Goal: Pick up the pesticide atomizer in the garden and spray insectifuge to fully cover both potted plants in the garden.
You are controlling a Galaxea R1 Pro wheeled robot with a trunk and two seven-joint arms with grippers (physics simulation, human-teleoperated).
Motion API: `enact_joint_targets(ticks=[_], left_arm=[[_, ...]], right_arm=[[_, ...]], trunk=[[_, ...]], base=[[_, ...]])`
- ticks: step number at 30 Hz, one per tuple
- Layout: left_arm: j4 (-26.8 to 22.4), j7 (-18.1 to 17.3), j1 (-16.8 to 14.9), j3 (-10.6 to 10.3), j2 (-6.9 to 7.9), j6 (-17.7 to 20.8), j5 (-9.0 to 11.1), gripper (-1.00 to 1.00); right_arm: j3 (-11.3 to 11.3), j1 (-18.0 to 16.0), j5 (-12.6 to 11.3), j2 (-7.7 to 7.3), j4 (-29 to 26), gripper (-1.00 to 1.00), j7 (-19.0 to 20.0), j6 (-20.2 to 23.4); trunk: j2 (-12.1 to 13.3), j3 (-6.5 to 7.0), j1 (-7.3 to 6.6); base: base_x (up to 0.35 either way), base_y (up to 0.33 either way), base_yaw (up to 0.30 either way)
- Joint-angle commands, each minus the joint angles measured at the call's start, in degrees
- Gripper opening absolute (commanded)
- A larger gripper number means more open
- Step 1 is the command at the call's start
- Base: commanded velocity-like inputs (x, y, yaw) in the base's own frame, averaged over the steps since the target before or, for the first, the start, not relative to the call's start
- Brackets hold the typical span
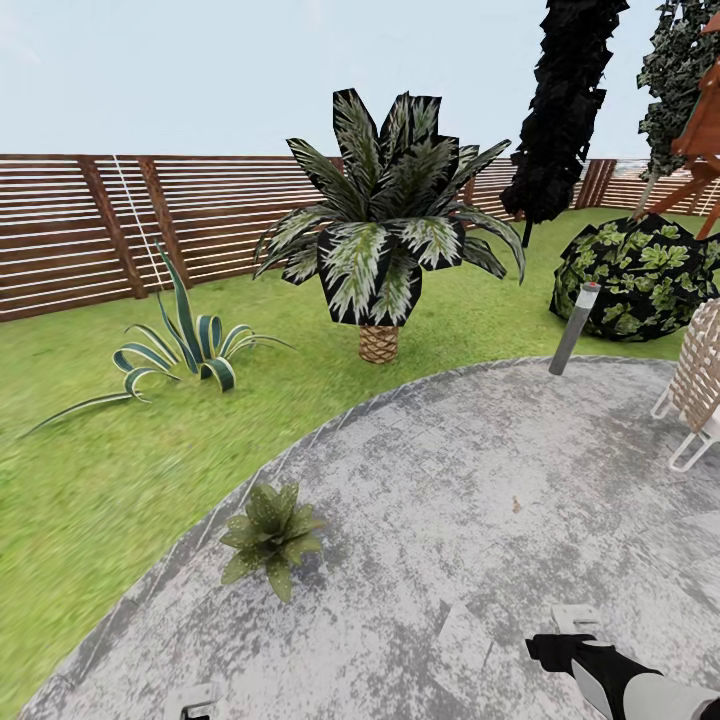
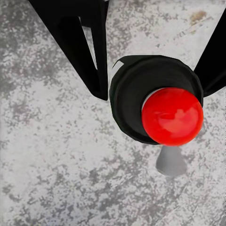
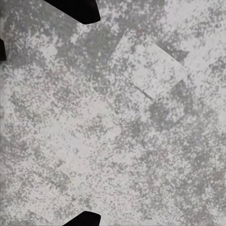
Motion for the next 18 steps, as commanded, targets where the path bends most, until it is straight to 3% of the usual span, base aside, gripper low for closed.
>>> enact_joint_targets(ticks=[1, 18], left_arm=[[0.08, 0.20, -0.04, 0.41, 0.02, -0.20, -0.60, -1.00], [0.16, 0.20, -0.04, 0.41, 0.02, -0.20, -0.60, -1.00]], right_arm=[[0.48, -0.04, -0.58, -0.01, 0.02, 1.00, 0.20, 0.08], [0.50, -0.04, -0.53, 0.04, 0.02, 1.00, 0.18, 0.09]], trunk=[[-0.03, -0.05, 0.00], [-0.03, -0.05, 0.00]], base=[[0.000, 0.000, 0.000], [0.000, 0.000, 0.000]])
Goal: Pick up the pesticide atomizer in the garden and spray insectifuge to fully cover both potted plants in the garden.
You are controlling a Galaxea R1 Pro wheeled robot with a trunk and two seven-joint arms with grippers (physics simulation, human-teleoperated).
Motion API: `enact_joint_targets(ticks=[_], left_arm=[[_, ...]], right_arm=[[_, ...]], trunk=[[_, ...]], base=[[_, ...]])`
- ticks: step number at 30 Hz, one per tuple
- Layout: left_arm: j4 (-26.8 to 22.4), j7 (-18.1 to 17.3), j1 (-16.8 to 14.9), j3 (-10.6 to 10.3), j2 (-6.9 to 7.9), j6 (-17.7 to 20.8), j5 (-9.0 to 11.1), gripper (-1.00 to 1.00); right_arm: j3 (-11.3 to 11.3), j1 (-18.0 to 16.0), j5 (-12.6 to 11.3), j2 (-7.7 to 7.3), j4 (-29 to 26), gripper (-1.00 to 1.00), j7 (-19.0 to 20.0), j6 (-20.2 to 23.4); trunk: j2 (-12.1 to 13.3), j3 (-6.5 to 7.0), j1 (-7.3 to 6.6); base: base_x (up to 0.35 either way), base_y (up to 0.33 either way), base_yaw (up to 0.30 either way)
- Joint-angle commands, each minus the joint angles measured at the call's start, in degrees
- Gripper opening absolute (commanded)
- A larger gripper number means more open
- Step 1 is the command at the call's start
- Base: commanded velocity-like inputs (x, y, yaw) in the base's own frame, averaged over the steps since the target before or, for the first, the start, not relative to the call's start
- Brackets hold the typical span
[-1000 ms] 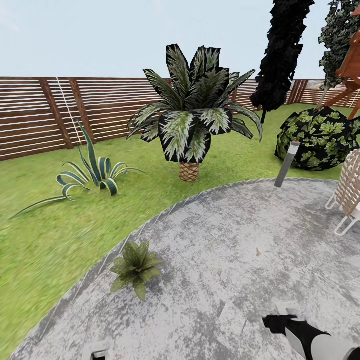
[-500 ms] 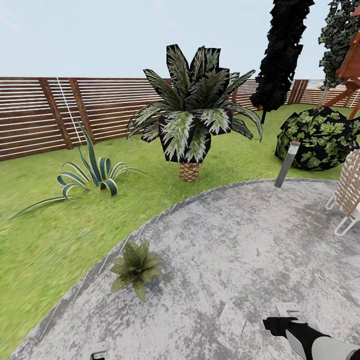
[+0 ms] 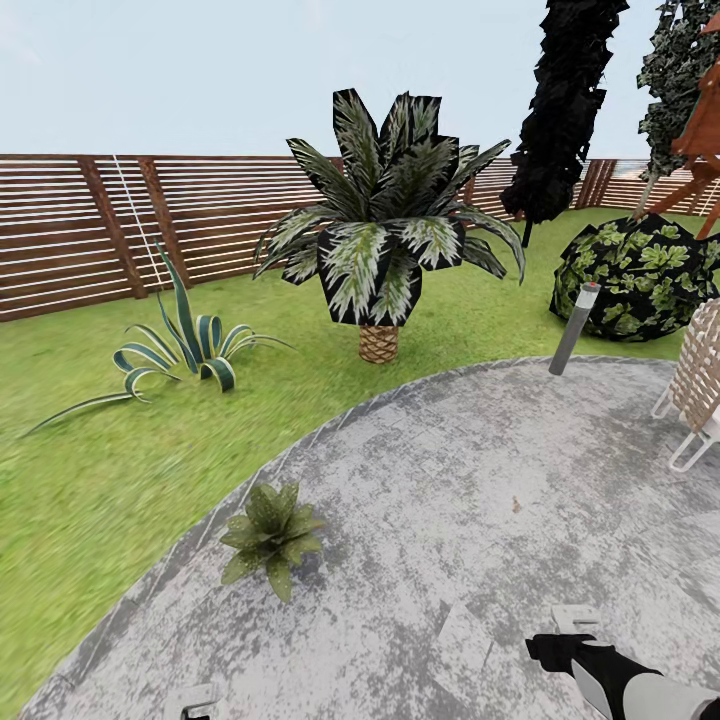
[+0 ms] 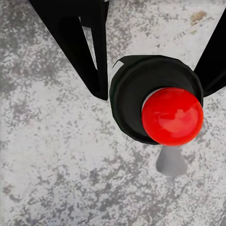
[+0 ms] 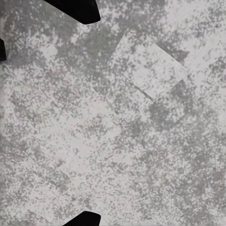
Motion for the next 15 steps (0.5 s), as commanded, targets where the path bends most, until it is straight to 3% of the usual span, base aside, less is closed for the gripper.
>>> enact_joint_targets(ticks=[1, 15], left_arm=[[0.08, 0.20, -0.04, 0.41, 0.01, -0.20, -0.60, -1.00], [0.08, 0.20, -0.04, 0.41, 0.02, -0.20, -0.60, -1.00]], right_arm=[[0.47, -0.04, -0.58, 0.00, 0.02, 1.00, 0.22, 0.08], [0.48, -0.03, -0.57, 0.20, 0.02, 1.00, 0.22, 0.08]], trunk=[[-0.03, -0.05, 0.00], [-0.03, -0.05, 0.00]], base=[[0.000, 0.000, 0.000], [0.000, 0.000, 0.000]])
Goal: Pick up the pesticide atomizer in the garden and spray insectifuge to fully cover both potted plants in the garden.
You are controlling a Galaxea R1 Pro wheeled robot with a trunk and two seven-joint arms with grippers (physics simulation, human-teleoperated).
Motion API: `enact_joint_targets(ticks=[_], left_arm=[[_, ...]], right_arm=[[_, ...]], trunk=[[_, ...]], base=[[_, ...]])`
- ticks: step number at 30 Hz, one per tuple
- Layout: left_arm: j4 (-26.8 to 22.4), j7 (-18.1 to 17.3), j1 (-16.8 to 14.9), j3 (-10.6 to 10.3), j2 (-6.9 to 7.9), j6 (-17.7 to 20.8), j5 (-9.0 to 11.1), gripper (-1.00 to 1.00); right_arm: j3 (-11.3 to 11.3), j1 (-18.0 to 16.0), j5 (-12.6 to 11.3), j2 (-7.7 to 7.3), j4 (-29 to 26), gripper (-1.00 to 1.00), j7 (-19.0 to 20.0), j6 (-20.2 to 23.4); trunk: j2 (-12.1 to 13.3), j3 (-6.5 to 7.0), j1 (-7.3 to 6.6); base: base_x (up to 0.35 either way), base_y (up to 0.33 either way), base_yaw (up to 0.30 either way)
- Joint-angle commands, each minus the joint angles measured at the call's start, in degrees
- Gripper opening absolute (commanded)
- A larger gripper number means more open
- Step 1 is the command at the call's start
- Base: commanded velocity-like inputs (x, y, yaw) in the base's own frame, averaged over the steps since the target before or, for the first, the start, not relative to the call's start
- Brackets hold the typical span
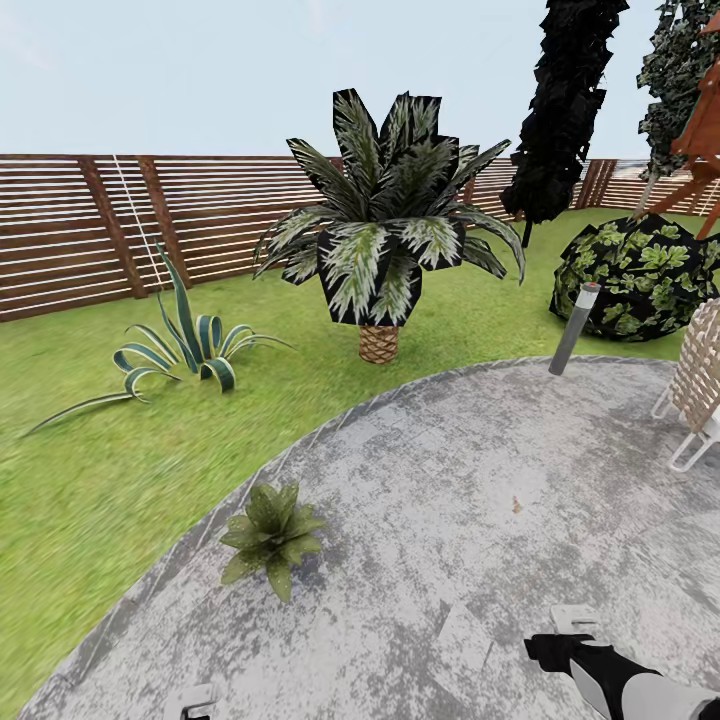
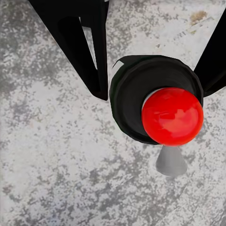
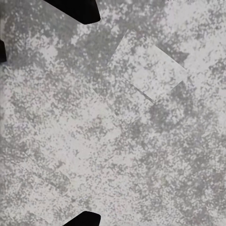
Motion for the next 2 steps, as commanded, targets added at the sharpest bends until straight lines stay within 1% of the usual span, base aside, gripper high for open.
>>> enact_joint_targets(ticks=[1, 2], left_arm=[[0.08, 0.20, -0.04, 0.41, 0.02, -0.20, -0.60, -1.00], [0.08, 0.20, -0.04, 0.41, 0.02, -0.20, -0.60, -1.00]], right_arm=[[0.47, -0.04, -0.59, -0.01, 0.02, 1.00, 0.22, 0.08], [0.47, -0.04, -0.59, -0.01, 0.02, 1.00, 0.22, 0.08]], trunk=[[-0.03, -0.05, 0.00], [-0.03, -0.05, 0.00]], base=[[0.000, 0.000, 0.000], [0.000, 0.000, 0.000]])
